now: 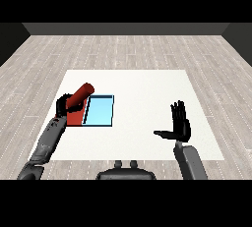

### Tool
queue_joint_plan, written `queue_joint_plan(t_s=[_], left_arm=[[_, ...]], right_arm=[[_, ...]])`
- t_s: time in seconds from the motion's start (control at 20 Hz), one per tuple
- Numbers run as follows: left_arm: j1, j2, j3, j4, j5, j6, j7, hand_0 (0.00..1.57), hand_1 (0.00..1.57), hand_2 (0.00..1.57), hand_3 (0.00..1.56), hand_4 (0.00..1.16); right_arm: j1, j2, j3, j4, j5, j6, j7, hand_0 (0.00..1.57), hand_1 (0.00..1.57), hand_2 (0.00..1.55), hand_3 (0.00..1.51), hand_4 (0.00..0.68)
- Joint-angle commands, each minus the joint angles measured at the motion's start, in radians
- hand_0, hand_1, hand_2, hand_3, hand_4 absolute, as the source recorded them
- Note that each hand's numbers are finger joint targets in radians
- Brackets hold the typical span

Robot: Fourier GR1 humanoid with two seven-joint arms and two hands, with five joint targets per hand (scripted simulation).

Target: Pick the red can and put it in the red box

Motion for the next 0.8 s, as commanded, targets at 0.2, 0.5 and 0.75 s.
queue_joint_plan(t_s=[0.2, 0.5, 0.75], left_arm=[[-0.116, 0.057, -0.006, 0.468, -0.102, -0.038, 0.094, 1.23, 1.23, 1.15, 1.07, 0.92], [-0.164, -0.015, -0.011, 0.703, -0.138, -0.056, 0.061, 0.96, 0.96, 0.91, 0.0, 0.72], [-0.214, 0.013, -0.039, 0.786, -0.174, -0.233, 0.04, 0.0, 0.0, 0.0, 0.0, 0.56]], right_arm=[[-0.05, 0.022, -0.026, 0.094, 0.011, 0.002, -0.045, 0.0, 0.0, 0.0, 0.0, 0.0], [-0.105, 0.037, -0.039, 0.224, 0.025, 0.028, -0.104, 0.0, 0.0, 0.0, 0.0, 0.0], [-0.191, 0.052, -0.029, 0.235, 0.038, -0.004, -0.046, 0.0, 0.0, 0.0, 0.0, 0.0]])
